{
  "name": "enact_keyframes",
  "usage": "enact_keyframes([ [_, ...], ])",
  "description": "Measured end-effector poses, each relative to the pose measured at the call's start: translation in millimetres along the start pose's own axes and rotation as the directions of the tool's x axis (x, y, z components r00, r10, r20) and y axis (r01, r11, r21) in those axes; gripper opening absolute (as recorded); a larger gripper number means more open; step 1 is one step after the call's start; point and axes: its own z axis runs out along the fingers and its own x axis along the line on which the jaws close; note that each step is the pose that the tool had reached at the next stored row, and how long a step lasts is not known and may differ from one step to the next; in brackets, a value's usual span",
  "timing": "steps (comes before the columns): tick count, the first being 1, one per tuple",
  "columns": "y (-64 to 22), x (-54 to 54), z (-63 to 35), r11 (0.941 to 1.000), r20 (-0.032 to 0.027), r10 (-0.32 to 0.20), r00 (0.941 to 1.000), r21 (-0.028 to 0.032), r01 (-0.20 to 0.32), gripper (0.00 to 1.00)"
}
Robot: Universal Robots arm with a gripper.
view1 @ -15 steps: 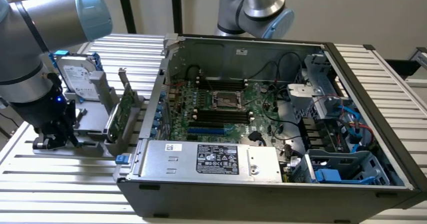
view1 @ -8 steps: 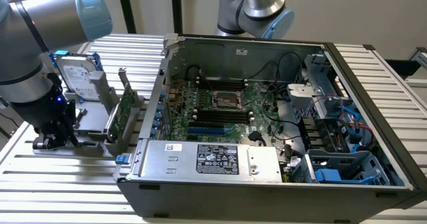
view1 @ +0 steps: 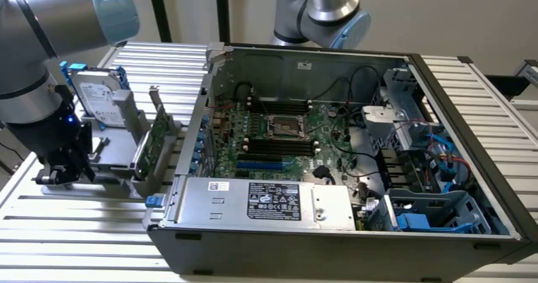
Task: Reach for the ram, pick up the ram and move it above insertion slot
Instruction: 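Pick up the ram and move it above insertion slot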
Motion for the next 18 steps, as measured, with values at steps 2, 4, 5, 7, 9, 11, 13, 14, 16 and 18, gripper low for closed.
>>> enact_keyframes([
  [2,0.1,0.1,-6.8,1.0,0.0001,0.0,1.0,-0.0031,0.0,0.13],
  [4,0.2,0.3,-15.1,1.0,0.0001,0.0,1.0,-0.0064,0.0,0.13],
  [5,0.2,0.4,-19.4,1.0,0.0002,0.0,1.0,-0.0079,0.0,0.13],
  [7,0.1,0.8,-28.4,0.9999,0.0002,0.0,1.0,-0.0106,0.0,0.13],
  [9,-0.5,0.9,-37.3,0.9999,0.0003,0.0,1.0,-0.0123,0.0,0.13],
  [11,-2.3,1.0,-46.5,0.9999,0.0003,0.0,1.0,-0.0132,0.0,0.13],
  [13,-5.4,1.1,-55.8,0.9999,0.0005,0.0,1.0,-0.0136,0.0,0.13],
  [14,-7.6,1.2,-60.4,0.9999,0.0005,0.0,1.0,-0.0139,0.0,0.13],
  [16,-12.9,1.4,-69.5,0.9999,0.0012,-0.001,1.0,-0.0141,0.001,0.13],
  [18,-19.8,1.8,-78.9,0.9999,0.0029,-0.002,1.0,-0.0146,0.002,0.13],
])
